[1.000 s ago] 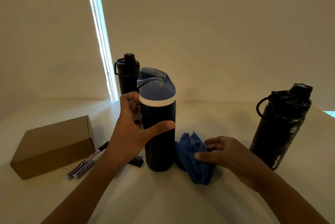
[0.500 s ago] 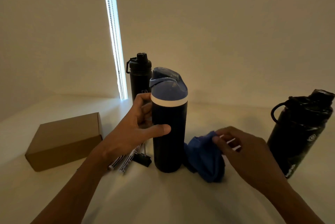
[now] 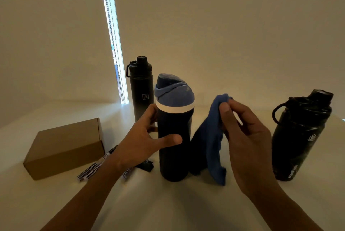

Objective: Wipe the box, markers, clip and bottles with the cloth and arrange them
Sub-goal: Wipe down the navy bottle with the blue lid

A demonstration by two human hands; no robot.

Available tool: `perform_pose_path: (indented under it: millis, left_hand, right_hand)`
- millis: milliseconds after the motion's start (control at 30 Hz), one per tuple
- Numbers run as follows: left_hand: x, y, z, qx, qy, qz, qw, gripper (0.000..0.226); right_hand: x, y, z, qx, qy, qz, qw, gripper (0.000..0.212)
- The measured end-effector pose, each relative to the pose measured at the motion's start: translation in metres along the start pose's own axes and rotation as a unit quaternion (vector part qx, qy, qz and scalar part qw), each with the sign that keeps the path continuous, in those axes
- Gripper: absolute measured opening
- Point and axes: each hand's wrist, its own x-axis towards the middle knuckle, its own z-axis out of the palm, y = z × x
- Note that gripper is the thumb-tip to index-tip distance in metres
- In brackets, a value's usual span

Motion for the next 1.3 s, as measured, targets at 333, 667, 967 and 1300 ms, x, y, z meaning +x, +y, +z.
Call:
perform_pose_path:
  millis: [333,667,967,1300]
  left_hand:
    - [-0.011,0.002,-0.012,-0.050,-0.071,0.002,0.996,0.083]
    - [-0.012,0.004,-0.013,-0.078,-0.103,0.020,0.991,0.081]
    - [-0.013,0.007,0.015,0.042,0.027,0.098,0.994,0.072]
    - [-0.012,0.006,0.013,0.093,0.108,0.147,0.979,0.058]
  right_hand:
    - [-0.016,0.033,0.040,-0.232,-0.109,-0.193,0.947,0.053]
    - [-0.002,0.037,0.038,-0.212,-0.109,-0.161,0.958,0.051]
    - [0.001,0.015,0.011,-0.273,-0.114,-0.219,0.930,0.051]
    - [-0.002,0.015,0.004,-0.296,-0.135,-0.217,0.920,0.048]
